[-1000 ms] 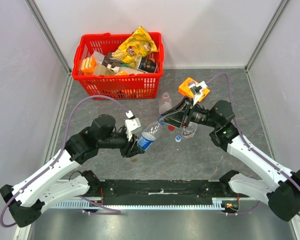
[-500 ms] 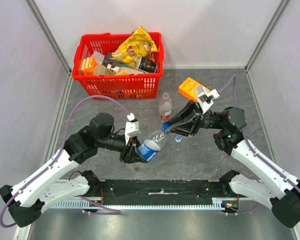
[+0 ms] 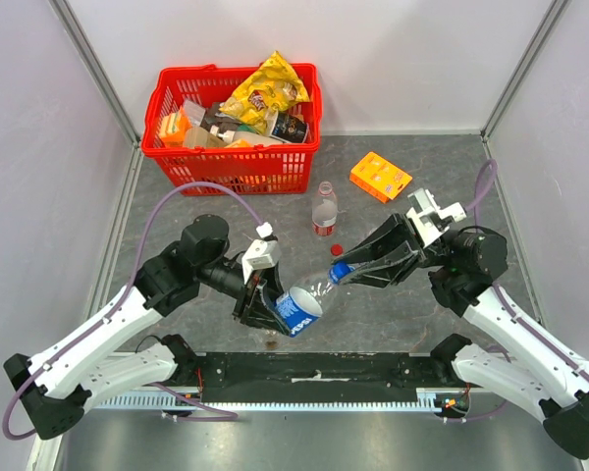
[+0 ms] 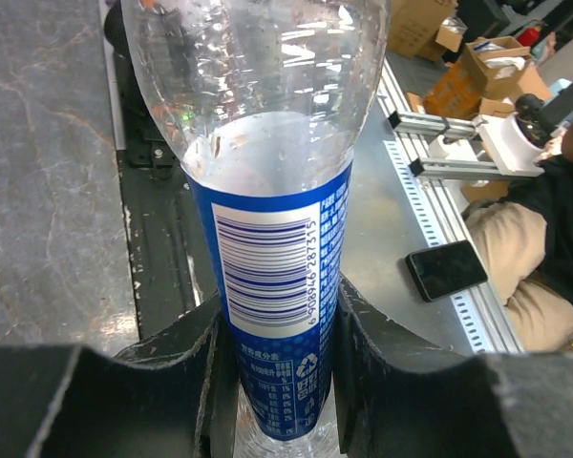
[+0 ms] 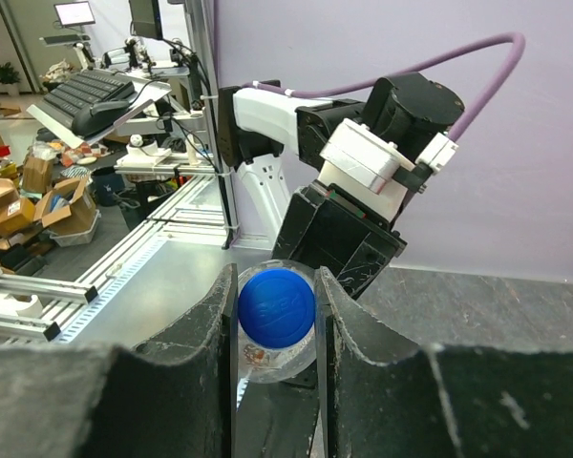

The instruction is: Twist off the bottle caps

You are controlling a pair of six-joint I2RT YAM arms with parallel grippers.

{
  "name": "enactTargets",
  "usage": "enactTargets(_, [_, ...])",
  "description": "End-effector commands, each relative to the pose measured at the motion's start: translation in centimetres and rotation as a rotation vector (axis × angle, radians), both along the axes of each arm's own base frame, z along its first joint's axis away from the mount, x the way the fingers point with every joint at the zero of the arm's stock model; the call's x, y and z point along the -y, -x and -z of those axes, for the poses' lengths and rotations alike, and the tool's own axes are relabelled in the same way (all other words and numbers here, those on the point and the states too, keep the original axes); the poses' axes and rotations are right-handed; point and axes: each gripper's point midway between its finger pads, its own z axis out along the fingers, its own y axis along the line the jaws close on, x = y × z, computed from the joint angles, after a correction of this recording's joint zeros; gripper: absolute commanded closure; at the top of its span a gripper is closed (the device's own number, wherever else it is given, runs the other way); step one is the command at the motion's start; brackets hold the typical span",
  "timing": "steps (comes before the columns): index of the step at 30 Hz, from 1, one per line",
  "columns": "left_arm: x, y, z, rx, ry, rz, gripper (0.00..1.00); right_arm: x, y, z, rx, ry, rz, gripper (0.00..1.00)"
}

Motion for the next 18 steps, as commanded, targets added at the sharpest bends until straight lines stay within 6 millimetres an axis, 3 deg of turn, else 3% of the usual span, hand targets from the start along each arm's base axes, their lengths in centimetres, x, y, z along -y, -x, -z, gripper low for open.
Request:
enactTargets(1, [-0.3,1.7,-3.2,0.018,0.106,0.127,0.72,0.4,1.4,-0.5,0.078,-0.018,-0.035,0.98])
enactTargets(5, [-0.1,1.5,-2.7,0.008,0.094,0.122,0.72,0.3,1.5,-0.6,0.079,-0.019,-0.039,0.93])
enactTargets(7, [-0.1,1.4,-2.5,0.011,0.092,0.112,0.72,0.2,1.1,-0.7,0.071,-0.016,-0.025,0.78])
enactTargets(10, [0.0,1.0,-2.2,0.024,0.084,0.088,0.71,-0.2,-0.1,-1.0,0.010,-0.006,0.022,0.47])
enactTargets(15, [0.0,0.6,-1.3,0.034,0.061,0.053,0.71,-0.4,-0.4,-3.3,-0.049,-0.005,0.015,0.02])
enactTargets(18, [0.0,0.3,-0.5,0.034,0.032,0.027,0.70,-0.3,-0.3,-4.2,-0.052,-0.013,0.019,0.02])
